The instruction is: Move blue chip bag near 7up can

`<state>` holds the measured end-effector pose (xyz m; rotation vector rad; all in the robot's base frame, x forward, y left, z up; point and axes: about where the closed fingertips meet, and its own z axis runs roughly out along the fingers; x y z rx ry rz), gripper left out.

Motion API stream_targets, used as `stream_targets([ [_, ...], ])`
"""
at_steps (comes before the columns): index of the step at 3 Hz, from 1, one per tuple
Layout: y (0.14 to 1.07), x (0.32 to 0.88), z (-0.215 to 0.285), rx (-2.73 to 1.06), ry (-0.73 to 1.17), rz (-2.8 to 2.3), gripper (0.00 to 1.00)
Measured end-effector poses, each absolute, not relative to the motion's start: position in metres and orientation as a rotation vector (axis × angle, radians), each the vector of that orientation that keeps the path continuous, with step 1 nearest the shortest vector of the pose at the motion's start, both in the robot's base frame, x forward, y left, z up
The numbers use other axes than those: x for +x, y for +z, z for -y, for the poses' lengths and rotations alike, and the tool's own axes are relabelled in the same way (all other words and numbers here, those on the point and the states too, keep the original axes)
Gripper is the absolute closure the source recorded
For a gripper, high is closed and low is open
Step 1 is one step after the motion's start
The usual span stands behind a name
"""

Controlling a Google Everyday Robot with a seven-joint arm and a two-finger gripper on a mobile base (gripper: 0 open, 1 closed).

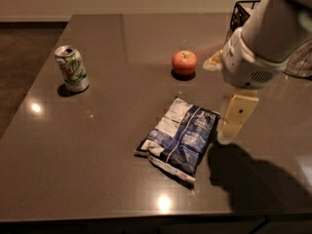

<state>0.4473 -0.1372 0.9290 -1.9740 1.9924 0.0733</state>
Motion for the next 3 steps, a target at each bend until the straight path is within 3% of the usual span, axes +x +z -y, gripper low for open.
stream_targets([
  [3, 0.857, 0.439, 0.091, -2.239, 0.168, -1.885, 0.00],
])
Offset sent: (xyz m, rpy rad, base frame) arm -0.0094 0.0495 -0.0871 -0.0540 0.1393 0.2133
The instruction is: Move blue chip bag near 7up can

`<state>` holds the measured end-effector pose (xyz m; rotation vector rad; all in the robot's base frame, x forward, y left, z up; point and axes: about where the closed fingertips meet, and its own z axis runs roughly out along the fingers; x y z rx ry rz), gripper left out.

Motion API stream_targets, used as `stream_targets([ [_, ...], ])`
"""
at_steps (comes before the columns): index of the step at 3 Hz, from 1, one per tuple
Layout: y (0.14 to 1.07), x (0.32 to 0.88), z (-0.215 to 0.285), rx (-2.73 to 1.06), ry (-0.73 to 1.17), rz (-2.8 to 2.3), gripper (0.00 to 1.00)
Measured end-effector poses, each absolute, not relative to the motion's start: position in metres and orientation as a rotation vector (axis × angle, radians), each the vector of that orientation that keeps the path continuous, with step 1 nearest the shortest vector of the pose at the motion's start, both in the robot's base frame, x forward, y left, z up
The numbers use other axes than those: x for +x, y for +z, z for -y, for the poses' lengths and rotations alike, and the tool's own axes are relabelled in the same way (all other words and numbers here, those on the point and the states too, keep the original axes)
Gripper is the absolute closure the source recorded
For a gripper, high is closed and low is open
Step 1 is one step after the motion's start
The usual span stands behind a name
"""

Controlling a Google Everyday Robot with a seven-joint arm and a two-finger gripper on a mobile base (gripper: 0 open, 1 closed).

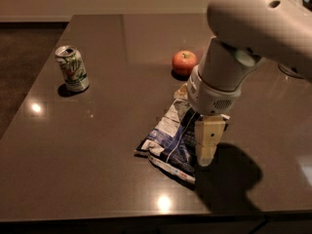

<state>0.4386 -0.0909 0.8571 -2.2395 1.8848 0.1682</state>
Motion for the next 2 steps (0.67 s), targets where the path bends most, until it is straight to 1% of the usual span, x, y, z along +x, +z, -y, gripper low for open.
stream_targets([
  [1, 0.8506, 0.4390, 0.0901, -2.266, 0.147, -1.886, 0.18],
  [2, 0.8587, 0.4387, 0.0876, -2.283, 0.118, -1.875, 0.41],
])
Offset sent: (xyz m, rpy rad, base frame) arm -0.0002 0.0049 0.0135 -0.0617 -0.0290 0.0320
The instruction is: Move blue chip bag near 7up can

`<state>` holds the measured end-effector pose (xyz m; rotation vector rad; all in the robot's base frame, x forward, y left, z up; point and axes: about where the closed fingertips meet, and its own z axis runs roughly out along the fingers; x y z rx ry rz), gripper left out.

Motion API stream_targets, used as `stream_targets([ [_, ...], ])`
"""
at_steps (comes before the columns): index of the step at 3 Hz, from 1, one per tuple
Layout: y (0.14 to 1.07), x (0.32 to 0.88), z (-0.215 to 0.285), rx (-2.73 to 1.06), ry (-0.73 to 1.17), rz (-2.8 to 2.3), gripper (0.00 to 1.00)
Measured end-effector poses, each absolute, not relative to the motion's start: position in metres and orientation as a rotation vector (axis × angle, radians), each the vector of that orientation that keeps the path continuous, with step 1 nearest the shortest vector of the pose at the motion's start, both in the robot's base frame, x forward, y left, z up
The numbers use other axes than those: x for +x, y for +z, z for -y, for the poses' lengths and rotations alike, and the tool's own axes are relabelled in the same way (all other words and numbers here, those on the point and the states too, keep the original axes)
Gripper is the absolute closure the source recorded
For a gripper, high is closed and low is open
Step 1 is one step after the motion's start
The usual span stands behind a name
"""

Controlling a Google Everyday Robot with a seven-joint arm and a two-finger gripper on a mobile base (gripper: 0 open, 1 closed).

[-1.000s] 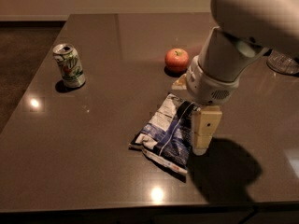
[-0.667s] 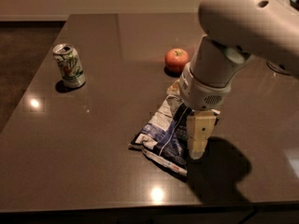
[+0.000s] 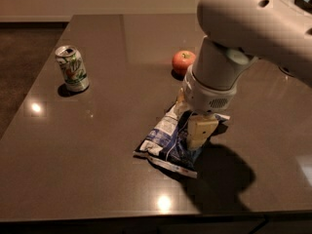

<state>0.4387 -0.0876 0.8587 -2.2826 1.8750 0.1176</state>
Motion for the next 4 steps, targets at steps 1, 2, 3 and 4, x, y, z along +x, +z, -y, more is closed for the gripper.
stream_targets([
  [1, 0.882, 0.438, 0.078, -2.284, 0.101, -1.837, 0.65],
  [2, 0.910, 0.441, 0.058, -2.284, 0.108, -1.775, 0.88],
  [3, 0.932, 0.451, 0.032, -2.278, 0.148, -1.720, 1.00],
  [4, 0.950, 0.463, 0.003, -2.254, 0.203, -1.675, 1.00],
])
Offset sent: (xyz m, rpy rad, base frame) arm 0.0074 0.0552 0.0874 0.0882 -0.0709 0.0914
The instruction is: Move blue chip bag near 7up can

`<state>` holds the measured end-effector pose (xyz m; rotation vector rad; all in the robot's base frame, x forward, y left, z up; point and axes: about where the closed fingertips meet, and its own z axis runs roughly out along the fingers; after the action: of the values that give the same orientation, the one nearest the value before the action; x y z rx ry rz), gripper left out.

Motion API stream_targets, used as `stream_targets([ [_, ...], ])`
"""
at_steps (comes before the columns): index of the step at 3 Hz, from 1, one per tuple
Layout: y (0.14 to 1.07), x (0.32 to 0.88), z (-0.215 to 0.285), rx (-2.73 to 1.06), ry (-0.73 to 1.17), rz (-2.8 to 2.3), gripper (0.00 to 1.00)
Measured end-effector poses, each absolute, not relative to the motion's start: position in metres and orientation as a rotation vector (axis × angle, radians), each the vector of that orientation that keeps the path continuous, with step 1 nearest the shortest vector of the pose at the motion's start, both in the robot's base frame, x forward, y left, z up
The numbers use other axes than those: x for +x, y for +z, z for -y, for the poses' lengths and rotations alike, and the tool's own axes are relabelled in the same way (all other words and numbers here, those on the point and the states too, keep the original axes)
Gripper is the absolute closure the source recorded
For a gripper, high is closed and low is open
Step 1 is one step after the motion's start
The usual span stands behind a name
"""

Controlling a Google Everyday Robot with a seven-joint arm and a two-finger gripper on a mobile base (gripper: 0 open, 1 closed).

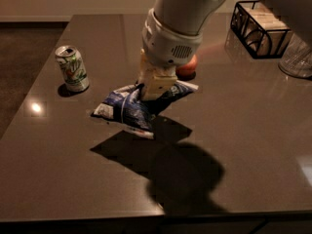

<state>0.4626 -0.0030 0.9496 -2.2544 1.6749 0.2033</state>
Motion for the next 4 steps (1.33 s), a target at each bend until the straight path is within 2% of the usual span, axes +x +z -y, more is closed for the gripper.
stream_targets([
  [4, 0.929, 0.512, -0.092, -2.184, 0.249, -1.684, 1.00],
])
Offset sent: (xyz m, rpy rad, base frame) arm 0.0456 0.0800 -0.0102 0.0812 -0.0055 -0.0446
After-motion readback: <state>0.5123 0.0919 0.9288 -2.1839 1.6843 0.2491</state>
